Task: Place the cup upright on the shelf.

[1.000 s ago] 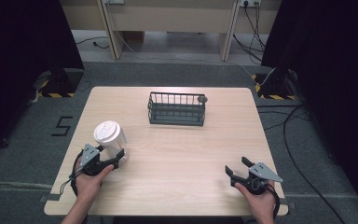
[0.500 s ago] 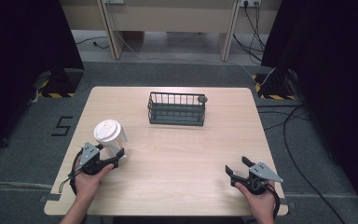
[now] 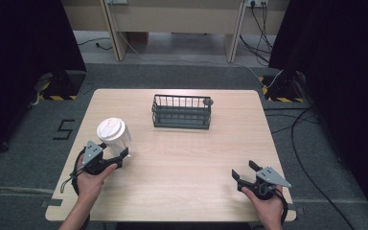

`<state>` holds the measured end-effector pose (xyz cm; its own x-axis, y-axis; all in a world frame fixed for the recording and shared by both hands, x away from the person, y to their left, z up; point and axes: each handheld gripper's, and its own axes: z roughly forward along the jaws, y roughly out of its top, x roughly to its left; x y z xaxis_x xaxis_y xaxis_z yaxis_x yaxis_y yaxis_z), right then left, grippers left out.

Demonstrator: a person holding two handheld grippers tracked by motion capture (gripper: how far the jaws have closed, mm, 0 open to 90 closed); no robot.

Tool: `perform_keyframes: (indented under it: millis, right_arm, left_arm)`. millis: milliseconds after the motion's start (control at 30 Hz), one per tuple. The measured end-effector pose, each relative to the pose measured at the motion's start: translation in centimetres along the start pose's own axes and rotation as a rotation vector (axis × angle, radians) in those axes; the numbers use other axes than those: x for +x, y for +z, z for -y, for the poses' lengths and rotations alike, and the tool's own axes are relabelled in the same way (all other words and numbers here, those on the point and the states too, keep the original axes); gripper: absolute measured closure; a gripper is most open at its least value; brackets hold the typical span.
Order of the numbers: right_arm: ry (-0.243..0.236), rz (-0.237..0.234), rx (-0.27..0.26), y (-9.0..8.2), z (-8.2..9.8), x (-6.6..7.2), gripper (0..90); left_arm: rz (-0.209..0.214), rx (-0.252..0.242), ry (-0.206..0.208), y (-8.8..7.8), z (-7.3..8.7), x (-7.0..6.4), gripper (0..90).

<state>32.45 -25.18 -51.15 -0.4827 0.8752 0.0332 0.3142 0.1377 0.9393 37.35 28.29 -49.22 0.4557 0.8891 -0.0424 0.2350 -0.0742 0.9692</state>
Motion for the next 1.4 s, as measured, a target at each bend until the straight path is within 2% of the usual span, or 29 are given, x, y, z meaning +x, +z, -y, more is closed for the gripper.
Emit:
perform_keyframes:
  millis: [167, 233, 833, 1400]
  right_arm:
    - [-0.001, -0.003, 0.001, 0.1, 0.0, 0.0, 21.3]
    - [-0.005, -0.002, 0.0, 0.1, 0.0, 0.0, 21.3]
    - [0.009, -0.002, -0.001, 0.0, 0.0, 0.0, 21.3]
    - [0.002, -0.002, -0.005, 0.1, 0.0, 0.0, 21.3]
  left_arm:
    - [0.003, -0.005, 0.011, 0.4, -0.5, 0.0, 17.7]
    - [0.004, -0.005, -0.001, 0.6, -0.8, -0.1, 17.7]
    - [0.022, -0.01, -0.014, 2.4, -2.7, -0.1, 17.7]
    - [0.033, -0.03, -0.004, 4.1, -4.3, -0.6, 17.8]
